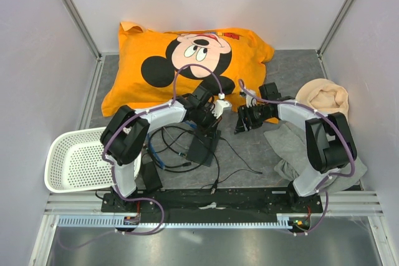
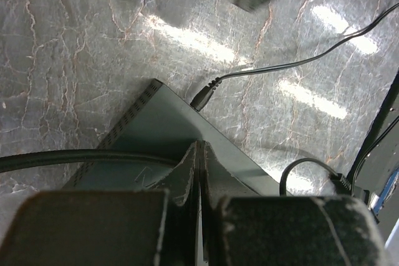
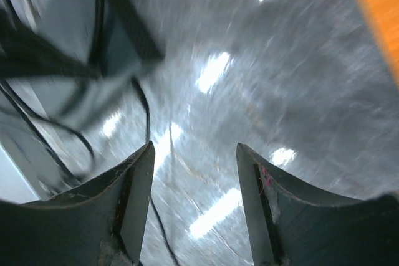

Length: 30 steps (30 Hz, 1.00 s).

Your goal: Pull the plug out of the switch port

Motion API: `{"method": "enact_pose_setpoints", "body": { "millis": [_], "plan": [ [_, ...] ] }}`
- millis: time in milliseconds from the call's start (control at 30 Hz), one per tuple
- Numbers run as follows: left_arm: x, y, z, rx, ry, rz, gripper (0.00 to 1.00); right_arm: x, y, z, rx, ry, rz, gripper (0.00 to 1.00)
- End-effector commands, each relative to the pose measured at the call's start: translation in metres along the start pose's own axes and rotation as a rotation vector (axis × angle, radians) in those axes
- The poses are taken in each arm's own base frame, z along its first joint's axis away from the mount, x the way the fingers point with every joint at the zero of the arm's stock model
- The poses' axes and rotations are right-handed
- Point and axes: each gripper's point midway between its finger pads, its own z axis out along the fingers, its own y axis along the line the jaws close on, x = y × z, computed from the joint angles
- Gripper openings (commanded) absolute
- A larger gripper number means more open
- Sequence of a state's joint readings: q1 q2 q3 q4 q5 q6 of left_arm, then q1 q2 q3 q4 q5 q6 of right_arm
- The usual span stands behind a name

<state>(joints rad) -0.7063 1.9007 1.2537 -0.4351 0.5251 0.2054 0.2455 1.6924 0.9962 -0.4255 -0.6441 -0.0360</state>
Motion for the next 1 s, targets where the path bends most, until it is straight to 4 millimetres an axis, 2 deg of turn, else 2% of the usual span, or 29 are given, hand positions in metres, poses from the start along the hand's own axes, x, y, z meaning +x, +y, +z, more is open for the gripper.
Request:
{"method": "enact_pose_setpoints", "body": {
  "millis": [0, 133, 200, 267, 300, 367, 433, 533, 633, 833, 967],
  "plan": [
    [0.036, 0.000, 0.006, -0.012, 0.099, -0.080, 0.02, 0.004, 0.017, -0.012, -0.037, -0.043, -0.315, 0.62],
    [0.045, -0.005, 0.007, 0.061, 0.123, -0.150, 0.02, 0.001, 0.018, -0.018, 0.061, -0.086, -0.558, 0.61],
    [0.050, -0.011, 0.011, 0.124, 0.155, -0.215, 0.02, -0.003, 0.028, -0.019, 0.121, -0.142, -0.692, 0.61],
    [0.055, -0.013, 0.012, 0.134, 0.158, -0.216, 0.02, -0.002, 0.045, -0.014, 0.123, -0.182, -0.838, 0.61],
    [0.054, -0.011, 0.012, 0.127, 0.151, -0.208, 0.02, -0.004, 0.047, -0.014, 0.154, -0.224, -0.890, 0.61],
    [0.053, -0.009, 0.012, 0.121, 0.149, -0.212, 0.02, -0.004, 0.055, -0.008, 0.160, -0.239, -0.931, 0.61],
    [0.053, -0.005, 0.011, 0.116, 0.157, -0.244, 0.02, -0.009, 0.052, -0.001, 0.180, -0.247, -0.915, 0.58],
    [0.048, 0.003, 0.009, 0.097, 0.138, -0.255, 0.02, -0.007, 0.058, 0.009, 0.147, -0.222, -0.937, 0.54],
    [0.048, 0.013, 0.003, 0.063, 0.125, -0.261, 0.02, 0.000, 0.070, 0.021, 0.121, -0.190, -1.030, 0.52],
    [0.042, 0.022, -0.006, 0.053, 0.093, -0.275, 0.02, 0.001, 0.080, 0.036, 0.091, -0.169, -1.108, 0.50],
    [0.048, 0.021, 0.000, 0.071, 0.107, -0.295, 0.02, 0.004, 0.073, 0.048, 0.123, -0.132, -1.128, 0.47]
  ]
}}
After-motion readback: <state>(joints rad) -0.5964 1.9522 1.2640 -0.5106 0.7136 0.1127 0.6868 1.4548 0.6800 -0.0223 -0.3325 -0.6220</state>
